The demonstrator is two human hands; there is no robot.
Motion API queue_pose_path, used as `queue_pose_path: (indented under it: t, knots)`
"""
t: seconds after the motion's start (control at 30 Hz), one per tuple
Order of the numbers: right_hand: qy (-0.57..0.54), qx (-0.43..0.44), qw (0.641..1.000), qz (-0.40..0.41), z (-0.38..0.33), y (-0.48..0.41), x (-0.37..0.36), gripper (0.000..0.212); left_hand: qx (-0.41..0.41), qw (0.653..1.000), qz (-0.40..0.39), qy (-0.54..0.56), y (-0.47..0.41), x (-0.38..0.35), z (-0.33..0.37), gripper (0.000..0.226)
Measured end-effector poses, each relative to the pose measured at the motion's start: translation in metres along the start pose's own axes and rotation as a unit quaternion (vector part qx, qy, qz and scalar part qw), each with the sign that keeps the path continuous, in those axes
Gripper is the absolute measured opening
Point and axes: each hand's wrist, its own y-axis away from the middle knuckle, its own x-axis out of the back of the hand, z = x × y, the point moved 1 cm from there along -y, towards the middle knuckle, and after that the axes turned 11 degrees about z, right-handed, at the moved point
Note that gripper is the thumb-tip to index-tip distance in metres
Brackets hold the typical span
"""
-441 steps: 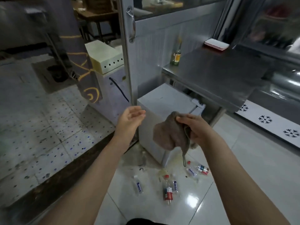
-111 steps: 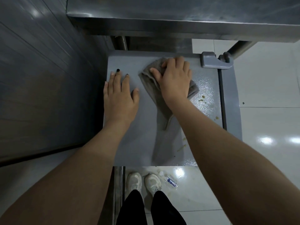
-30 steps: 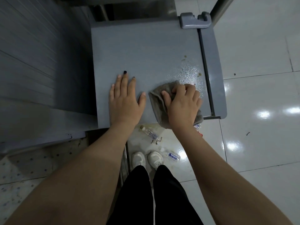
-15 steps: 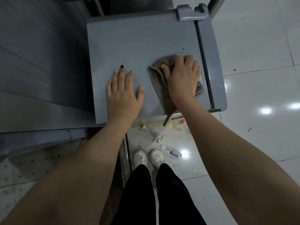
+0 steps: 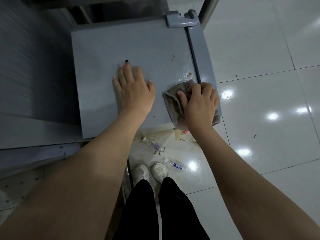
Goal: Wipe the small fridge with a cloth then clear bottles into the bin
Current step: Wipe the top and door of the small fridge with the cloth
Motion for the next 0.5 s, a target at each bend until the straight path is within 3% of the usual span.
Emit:
queue_pose_path:
  t: [0.5]
  knots:
    - [0.03, 0.014, 0.994, -0.103, -0.015, -0.09, -0.039, 0.044, -0.009, 0.995, 0.094, -0.01, 0.0, -0.028, 0.011, 0.051]
